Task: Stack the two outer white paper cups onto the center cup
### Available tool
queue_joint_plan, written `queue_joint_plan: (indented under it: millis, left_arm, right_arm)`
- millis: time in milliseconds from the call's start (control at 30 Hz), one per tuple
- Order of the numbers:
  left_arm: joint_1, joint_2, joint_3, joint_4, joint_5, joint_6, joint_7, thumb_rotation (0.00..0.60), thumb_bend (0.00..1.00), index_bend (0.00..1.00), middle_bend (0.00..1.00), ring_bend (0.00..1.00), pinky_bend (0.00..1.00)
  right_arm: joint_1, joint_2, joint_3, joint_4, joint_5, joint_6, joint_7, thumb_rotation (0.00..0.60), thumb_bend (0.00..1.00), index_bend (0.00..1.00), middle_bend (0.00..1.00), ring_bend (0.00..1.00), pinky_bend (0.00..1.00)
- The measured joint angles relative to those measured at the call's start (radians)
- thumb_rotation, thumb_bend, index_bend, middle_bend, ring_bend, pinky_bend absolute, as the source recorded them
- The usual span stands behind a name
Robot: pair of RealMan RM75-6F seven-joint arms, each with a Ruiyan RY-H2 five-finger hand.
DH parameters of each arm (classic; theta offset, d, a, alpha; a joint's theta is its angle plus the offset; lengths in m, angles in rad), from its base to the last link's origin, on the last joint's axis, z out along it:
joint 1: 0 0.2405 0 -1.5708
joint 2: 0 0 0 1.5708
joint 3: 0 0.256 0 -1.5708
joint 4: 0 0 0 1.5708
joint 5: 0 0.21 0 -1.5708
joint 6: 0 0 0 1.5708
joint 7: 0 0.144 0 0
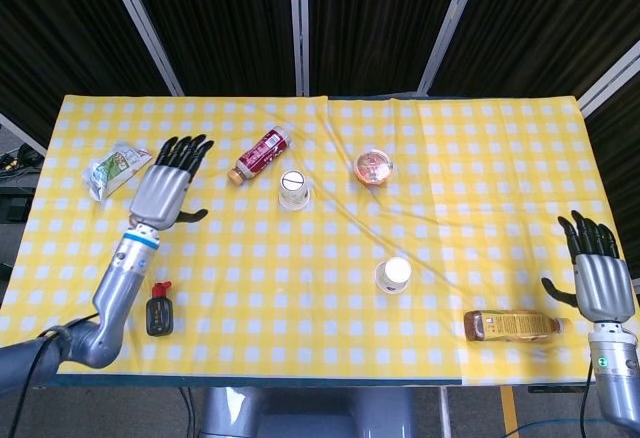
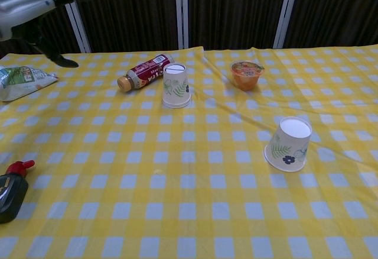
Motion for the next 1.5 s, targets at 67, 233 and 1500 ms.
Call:
queue_joint_plan:
  millis: [67,233,1500]
  left_arm:
    - [0.066,0.036,0.039,-0.042,0.028,0.065,-0.008,0.600,0.00,0.00,0.00,0.00,0.00]
    - [0.214,0.111,0.135,-0.140,0.105,0.210,-0.004,0.600,0.00,0.00,0.00,0.00,0.00]
    - [0.405,0.203,0.152,-0.196,0.288,0.287,-0.070,0.600,0.00,0.00,0.00,0.00,0.00]
  right_arm:
    - [0.006,-0.002,0.004,-0.010,0.000,-0.003,-0.002,0.600,0.10,0.16,0.00,0.00,0.00]
    - [0.029,-0.001,0.009,-0.061,-0.013,-0.014,-0.025,0.600,0.10,0.23,0.00,0.00,0.00]
    - [0.313,-0.049,-0.004,-0.443,0.208,-0.354,-0.375,0.600,0.12,0.33,0.00,0.00,0.01]
